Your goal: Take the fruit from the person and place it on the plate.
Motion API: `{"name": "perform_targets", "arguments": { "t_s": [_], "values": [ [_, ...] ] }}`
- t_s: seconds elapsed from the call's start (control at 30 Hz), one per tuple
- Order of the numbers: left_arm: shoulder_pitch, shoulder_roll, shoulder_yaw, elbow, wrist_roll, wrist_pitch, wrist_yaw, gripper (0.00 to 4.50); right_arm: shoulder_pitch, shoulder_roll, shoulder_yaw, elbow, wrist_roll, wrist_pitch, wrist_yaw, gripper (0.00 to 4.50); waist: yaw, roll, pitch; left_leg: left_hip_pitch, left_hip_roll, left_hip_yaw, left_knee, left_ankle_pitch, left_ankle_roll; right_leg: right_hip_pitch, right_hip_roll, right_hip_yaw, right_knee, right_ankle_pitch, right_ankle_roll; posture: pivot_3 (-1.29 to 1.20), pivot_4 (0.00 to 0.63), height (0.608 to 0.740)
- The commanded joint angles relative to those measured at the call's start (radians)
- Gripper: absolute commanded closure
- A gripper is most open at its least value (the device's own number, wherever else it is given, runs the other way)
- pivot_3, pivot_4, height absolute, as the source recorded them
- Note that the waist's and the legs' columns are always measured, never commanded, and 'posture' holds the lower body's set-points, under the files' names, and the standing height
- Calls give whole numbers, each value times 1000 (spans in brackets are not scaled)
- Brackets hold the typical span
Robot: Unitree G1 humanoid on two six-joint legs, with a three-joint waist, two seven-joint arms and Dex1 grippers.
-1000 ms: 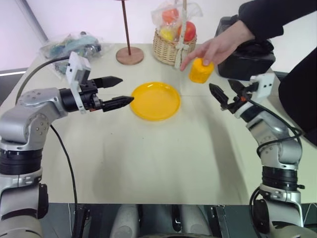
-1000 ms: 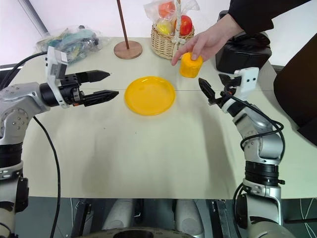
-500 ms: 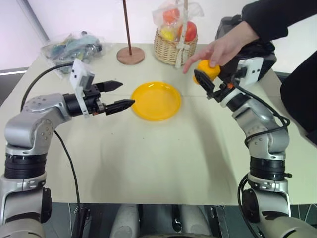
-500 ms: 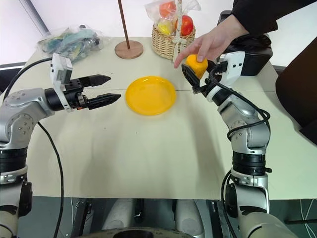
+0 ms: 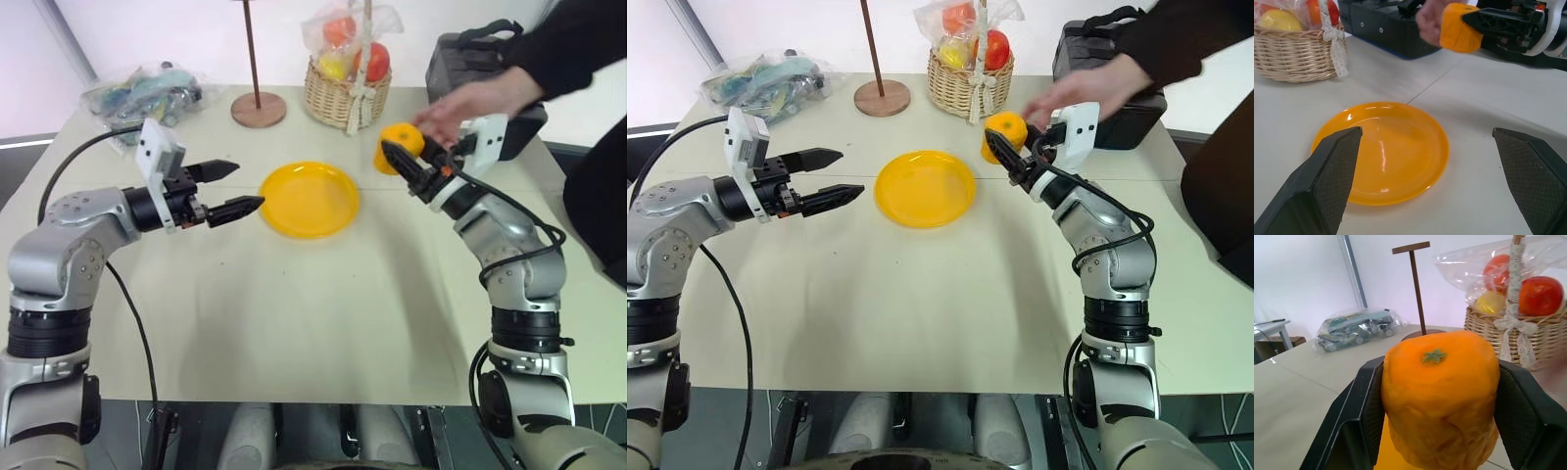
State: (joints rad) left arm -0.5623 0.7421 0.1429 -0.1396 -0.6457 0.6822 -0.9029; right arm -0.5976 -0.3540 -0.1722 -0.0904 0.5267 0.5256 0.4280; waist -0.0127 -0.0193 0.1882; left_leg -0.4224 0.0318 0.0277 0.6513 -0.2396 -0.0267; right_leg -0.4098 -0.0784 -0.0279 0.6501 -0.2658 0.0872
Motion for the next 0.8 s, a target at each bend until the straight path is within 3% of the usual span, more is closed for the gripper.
{"name": "perform_targets", "arguments": {
  "t_s": [0.03,0.43,0.8],
  "values": [
    [-1,9,52,-26,-9,-14,17,0,-33,30,33,-3,-13,-24,4,2053,0,0,0,0,0,0,0,0,0,0,0,0,0,0,0,0,150,740],
    [208,85,154,-137,-15,26,69,0,-167,212,219,353,-202,-251,62,2053,2,1,0,-1,0,0,-1,0,0,-2,0,1,0,0,0,0,150,740],
    [267,48,187,-220,-47,51,154,0,-299,296,201,782,-322,-531,43,2053,-6,1,0,-1,0,0,-1,0,-1,-2,0,1,0,0,0,0,150,740]
  ]
}}
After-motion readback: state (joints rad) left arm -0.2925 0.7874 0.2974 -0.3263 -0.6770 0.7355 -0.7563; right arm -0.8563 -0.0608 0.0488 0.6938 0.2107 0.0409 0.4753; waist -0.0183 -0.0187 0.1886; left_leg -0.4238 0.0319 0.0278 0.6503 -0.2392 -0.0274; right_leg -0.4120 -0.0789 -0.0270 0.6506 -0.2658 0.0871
